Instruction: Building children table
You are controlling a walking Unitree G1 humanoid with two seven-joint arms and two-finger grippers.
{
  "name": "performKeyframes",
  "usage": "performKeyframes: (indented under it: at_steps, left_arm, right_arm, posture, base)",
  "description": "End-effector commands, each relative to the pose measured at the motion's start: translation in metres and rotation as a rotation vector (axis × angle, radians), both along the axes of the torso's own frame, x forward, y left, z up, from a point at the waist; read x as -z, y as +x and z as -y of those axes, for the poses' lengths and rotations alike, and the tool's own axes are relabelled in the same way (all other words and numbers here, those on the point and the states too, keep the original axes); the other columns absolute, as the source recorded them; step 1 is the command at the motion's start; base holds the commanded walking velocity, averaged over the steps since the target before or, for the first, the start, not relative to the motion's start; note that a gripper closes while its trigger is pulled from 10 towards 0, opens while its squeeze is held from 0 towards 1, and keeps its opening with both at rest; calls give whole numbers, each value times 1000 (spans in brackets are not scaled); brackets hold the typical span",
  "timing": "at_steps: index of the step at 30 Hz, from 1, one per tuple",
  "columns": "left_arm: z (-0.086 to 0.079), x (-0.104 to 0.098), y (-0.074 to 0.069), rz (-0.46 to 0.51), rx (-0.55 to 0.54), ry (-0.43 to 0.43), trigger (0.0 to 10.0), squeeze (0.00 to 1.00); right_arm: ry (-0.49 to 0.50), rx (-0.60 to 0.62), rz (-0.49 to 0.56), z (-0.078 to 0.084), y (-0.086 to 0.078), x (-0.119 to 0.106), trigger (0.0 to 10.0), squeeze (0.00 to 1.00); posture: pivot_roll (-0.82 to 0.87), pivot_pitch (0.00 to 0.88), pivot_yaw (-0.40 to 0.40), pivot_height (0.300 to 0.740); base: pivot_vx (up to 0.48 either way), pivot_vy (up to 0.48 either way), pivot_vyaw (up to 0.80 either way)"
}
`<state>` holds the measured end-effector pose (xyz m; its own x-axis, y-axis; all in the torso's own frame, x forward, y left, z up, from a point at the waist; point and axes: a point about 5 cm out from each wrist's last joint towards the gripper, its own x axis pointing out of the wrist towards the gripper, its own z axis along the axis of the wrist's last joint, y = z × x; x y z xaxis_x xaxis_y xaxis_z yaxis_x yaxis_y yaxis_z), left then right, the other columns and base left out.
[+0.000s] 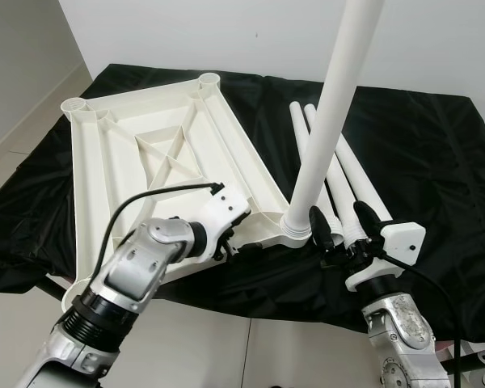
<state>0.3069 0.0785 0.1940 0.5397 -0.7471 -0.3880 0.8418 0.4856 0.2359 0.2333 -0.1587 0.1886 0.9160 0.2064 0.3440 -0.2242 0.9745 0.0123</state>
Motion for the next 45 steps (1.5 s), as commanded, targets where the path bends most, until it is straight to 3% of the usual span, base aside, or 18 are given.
performKeyframes:
  at_steps: [1,9,17,24,29,35,43,45]
  left_arm:
    - [-4,-8,1,2,48,-17,10000,0]
    - [-14,-24,6,35,16,-53,10000,0]
    - [-11,-16,-3,12,41,-48,10000,0]
    - [13,-1,-22,-42,147,-55,10000,0]
    - [21,5,-31,-57,203,-50,10000,0]
    - [31,24,-40,-82,243,15,10000,0]
    - [28,41,-33,-108,183,73,10000,0]
    - [24,49,-23,-119,116,99,10000,0]
  right_arm:
    - [-13,-22,-10,0,-3,1,10000,0]
    - [-39,-111,-51,11,-2,2,10000,0]
    - [-58,-128,-64,17,1,2,10000,0]
    - [-57,-148,-57,18,6,-1,10000,0]
    - [-64,-158,-65,21,6,0,10000,0]
    - [-58,-158,-71,22,4,1,10000,0]
    - [-59,-156,-66,22,3,0,10000,0]
    - [-58,-156,-62,21,2,-1,10000,0]
  posture:
    - [-126,143,59,740]
    - [-134,139,53,740]
    - [-126,145,46,740]
    - [-113,157,42,740]
    - [-116,161,43,740]
    - [-128,162,48,740]
    - [-137,163,56,740]
    - [-142,166,60,740]
  base:
    - [0,0,0]
    - [0,0,0]
    - [0,0,0]
    - [0,0,0]
    - [0,0,0]
    - [0,0,0]
    - [0,0,0]
    - [0,0,0]
